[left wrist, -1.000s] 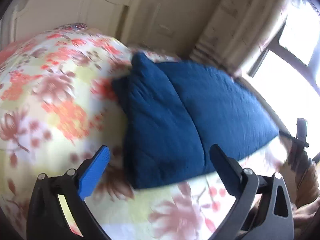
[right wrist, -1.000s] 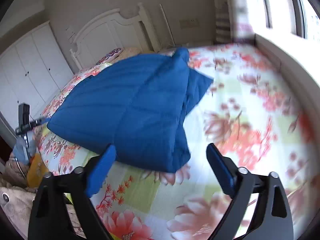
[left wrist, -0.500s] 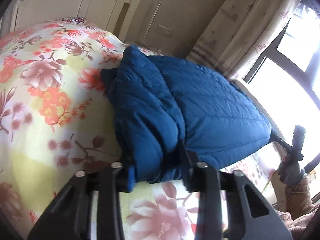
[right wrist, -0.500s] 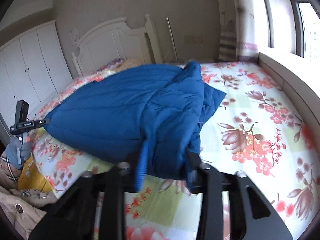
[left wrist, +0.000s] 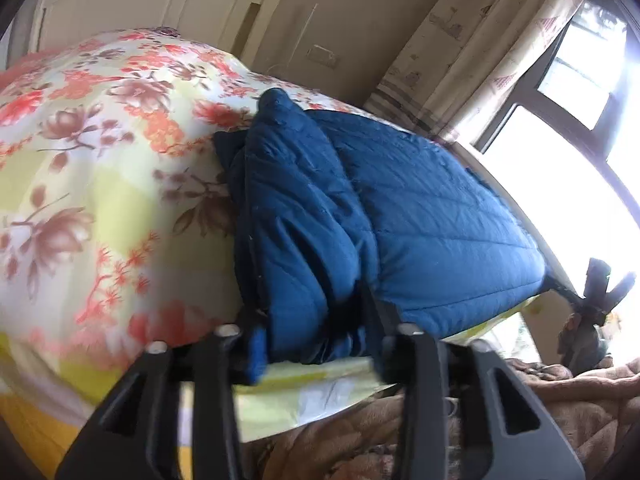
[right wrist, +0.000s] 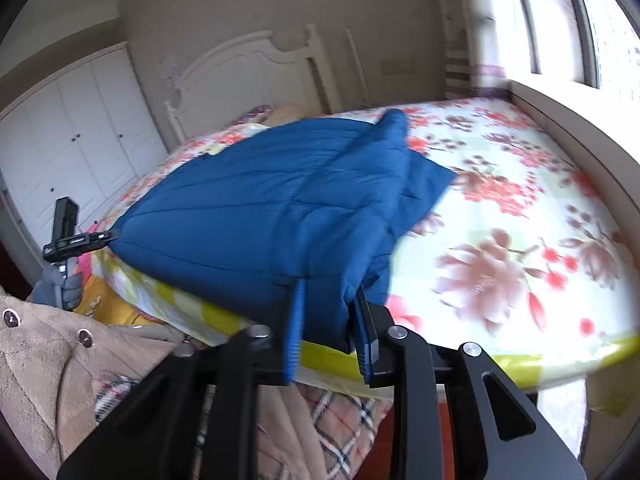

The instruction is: Fold large clothes

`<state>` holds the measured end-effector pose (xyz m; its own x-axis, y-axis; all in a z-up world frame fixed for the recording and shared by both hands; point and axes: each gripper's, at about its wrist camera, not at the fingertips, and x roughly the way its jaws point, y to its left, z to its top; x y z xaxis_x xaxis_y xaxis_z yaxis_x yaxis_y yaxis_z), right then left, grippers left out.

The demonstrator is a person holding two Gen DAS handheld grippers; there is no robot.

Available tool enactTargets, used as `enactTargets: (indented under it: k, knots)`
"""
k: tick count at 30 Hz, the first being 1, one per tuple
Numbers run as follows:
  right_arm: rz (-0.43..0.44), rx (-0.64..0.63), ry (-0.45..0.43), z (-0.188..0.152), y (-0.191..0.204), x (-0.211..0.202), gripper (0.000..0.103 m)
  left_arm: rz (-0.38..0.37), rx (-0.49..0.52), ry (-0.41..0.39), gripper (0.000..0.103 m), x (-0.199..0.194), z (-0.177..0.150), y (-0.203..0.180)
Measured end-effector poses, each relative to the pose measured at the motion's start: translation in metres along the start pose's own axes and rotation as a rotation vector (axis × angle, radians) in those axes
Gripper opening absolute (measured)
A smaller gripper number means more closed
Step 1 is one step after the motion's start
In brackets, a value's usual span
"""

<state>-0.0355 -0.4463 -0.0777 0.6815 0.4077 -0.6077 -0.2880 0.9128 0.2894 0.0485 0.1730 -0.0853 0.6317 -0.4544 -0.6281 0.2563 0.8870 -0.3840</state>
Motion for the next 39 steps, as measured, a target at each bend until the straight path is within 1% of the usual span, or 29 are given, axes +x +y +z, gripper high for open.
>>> enactTargets:
  k: [1, 2, 3, 4, 5, 6, 7, 8, 9, 10, 12, 13, 14, 16, 18, 19, 21, 22, 23, 24, 25, 26, 27, 28, 31, 34, 36, 37, 39]
  knots:
    - [-0.035, 0.016, -0.014, 0.006, -0.007, -0.006, 0.034, 0.013, -0.007, -0.016, 0.058, -0.006, 0.002, 0.000]
    - [-0.063, 0.043, -0.052, 0.012, -0.015, -0.015, 0.041, 0.016, -0.014, -0.038, 0.070, -0.013, 0.003, -0.001]
    - [-0.099, 0.084, -0.107, 0.021, -0.024, -0.026, 0.050, 0.023, -0.016, -0.097, 0.086, -0.027, 0.009, -0.003]
    - [-0.166, 0.125, -0.160, 0.033, -0.030, -0.036, 0.066, 0.050, -0.007, -0.157, 0.093, -0.038, 0.017, -0.006]
    - [-0.216, 0.146, -0.202, 0.044, -0.029, -0.042, 0.080, 0.095, 0.010, -0.212, 0.100, -0.046, 0.025, -0.011]
    - [-0.226, 0.146, -0.228, 0.052, -0.025, -0.044, 0.083, 0.129, 0.034, -0.247, 0.101, -0.052, 0.033, -0.018]
    - [-0.215, 0.135, -0.254, 0.064, -0.018, -0.042, 0.084, 0.152, 0.066, -0.265, 0.101, -0.055, 0.045, -0.027]
    - [-0.193, 0.123, -0.270, 0.080, -0.006, -0.034, 0.088, 0.163, 0.093, -0.285, 0.101, -0.053, 0.062, -0.038]
    - [-0.182, 0.105, -0.271, 0.096, 0.009, -0.021, 0.092, 0.169, 0.095, -0.293, 0.101, -0.050, 0.073, -0.045]
    - [-0.193, 0.076, -0.270, 0.111, 0.027, -0.006, 0.093, 0.180, 0.084, -0.296, 0.101, -0.041, 0.092, -0.057]
    - [-0.214, 0.014, -0.269, 0.135, 0.058, 0.021, 0.095, 0.212, 0.073, -0.291, 0.101, -0.022, 0.115, -0.074]
    - [-0.216, -0.028, -0.263, 0.152, 0.078, 0.041, 0.096, 0.244, 0.073, -0.280, 0.101, -0.004, 0.134, -0.085]
    - [-0.213, -0.056, -0.248, 0.162, 0.089, 0.056, 0.096, 0.262, 0.079, -0.272, 0.101, 0.011, 0.147, -0.095]
    - [-0.227, -0.114, -0.181, 0.188, 0.116, 0.100, 0.096, 0.318, 0.096, -0.254, 0.101, 0.041, 0.170, -0.109]
    - [-0.221, -0.142, -0.096, 0.202, 0.136, 0.138, 0.096, 0.351, 0.123, -0.218, 0.101, 0.076, 0.189, -0.125]
    - [-0.221, -0.147, -0.066, 0.206, 0.141, 0.152, 0.096, 0.365, 0.144, -0.185, 0.101, 0.094, 0.195, -0.133]
    - [-0.225, -0.170, 0.020, 0.212, 0.149, 0.193, 0.095, 0.371, 0.195, -0.080, 0.101, 0.136, 0.199, -0.148]
    - [-0.263, -0.202, 0.059, 0.210, 0.151, 0.214, 0.093, 0.379, 0.216, -0.036, 0.101, 0.154, 0.197, -0.151]
    - [-0.306, -0.218, 0.095, 0.208, 0.149, 0.230, 0.087, 0.410, 0.237, 0.016, 0.101, 0.178, 0.194, -0.150]
    - [-0.343, -0.224, 0.164, 0.202, 0.142, 0.255, 0.084, 0.431, 0.238, 0.061, 0.101, 0.199, 0.191, -0.145]
    - [-0.342, -0.204, 0.237, 0.195, 0.130, 0.277, 0.080, 0.452, 0.235, 0.111, 0.101, 0.221, 0.184, -0.138]
    - [-0.321, -0.173, 0.265, 0.188, 0.120, 0.288, 0.080, 0.452, 0.213, 0.172, 0.101, 0.243, 0.177, -0.126]
    - [-0.303, -0.146, 0.263, 0.188, 0.114, 0.294, 0.080, 0.427, 0.164, 0.211, 0.101, 0.258, 0.174, -0.114]
    - [-0.309, -0.150, 0.258, 0.190, 0.112, 0.299, 0.081, 0.416, 0.142, 0.202, 0.101, 0.260, 0.174, -0.110]
    - [-0.322, -0.180, 0.266, 0.189, 0.114, 0.311, 0.082, 0.425, 0.141, 0.190, 0.101, 0.264, 0.175, -0.107]
    - [-0.299, -0.155, 0.254, 0.186, 0.110, 0.306, 0.082, 0.399, 0.126, 0.178, 0.101, 0.261, 0.172, -0.101]
    - [-0.301, -0.149, 0.252, 0.184, 0.111, 0.304, 0.082, 0.393, 0.125, 0.173, 0.101, 0.260, 0.171, -0.101]
    - [-0.304, -0.152, 0.261, 0.186, 0.112, 0.304, 0.082, 0.395, 0.128, 0.171, 0.101, 0.261, 0.171, -0.102]
    - [-0.304, -0.137, 0.321, 0.195, 0.112, 0.303, 0.081, 0.407, 0.140, 0.172, 0.101, 0.264, 0.173, -0.105]
